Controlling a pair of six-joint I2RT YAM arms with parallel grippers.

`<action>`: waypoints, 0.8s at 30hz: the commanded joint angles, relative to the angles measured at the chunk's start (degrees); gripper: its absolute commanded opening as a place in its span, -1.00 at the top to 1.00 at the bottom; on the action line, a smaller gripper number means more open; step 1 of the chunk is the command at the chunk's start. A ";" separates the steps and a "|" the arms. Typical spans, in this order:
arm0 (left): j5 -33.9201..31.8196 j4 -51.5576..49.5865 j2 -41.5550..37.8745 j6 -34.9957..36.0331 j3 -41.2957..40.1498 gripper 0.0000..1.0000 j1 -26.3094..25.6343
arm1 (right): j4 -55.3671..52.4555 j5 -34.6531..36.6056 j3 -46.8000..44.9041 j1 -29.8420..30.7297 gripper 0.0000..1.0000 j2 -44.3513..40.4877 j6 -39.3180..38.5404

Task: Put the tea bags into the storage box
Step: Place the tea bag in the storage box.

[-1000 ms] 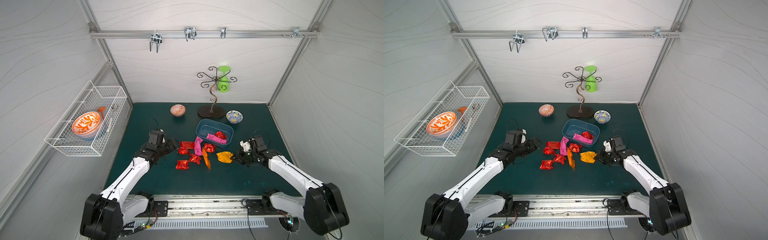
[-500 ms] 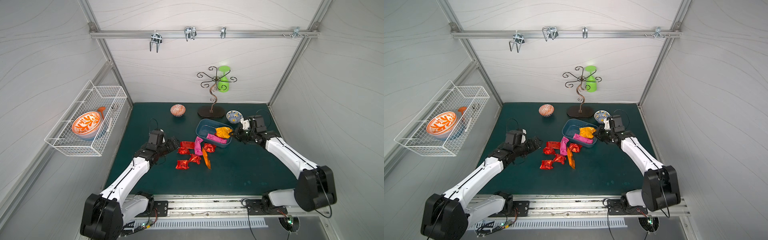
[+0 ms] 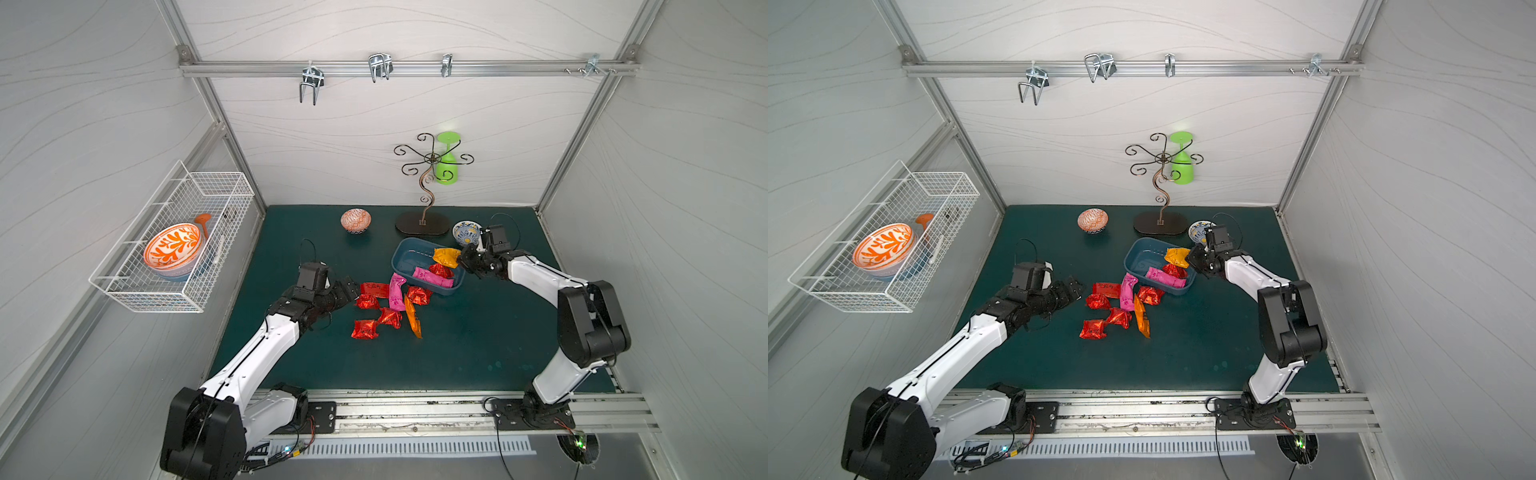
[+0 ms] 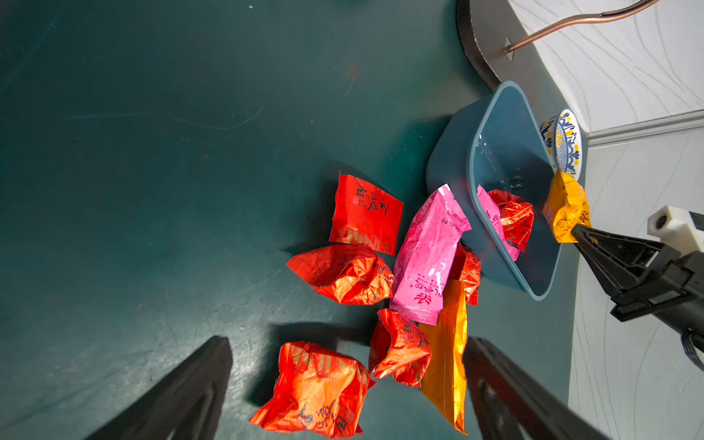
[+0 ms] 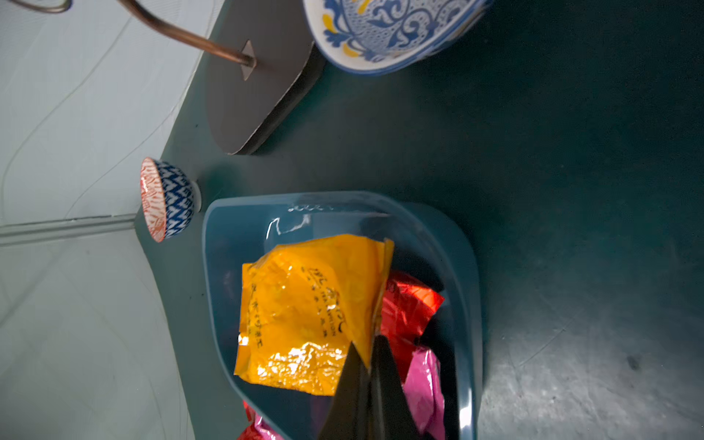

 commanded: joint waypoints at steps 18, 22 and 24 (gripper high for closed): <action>-1.81 -2.77 -0.33 3.43 5.50 -0.97 -0.28 | -4.11 5.56 0.68 3.46 -0.15 -7.66 -4.84; -2.56 -3.53 -0.03 4.82 7.01 -0.96 -0.25 | -8.89 9.19 1.07 8.03 -0.22 -12.93 -10.53; -2.53 -3.40 -0.15 4.98 6.99 -0.96 -0.24 | -11.15 10.28 0.96 10.78 -0.23 -15.25 -13.24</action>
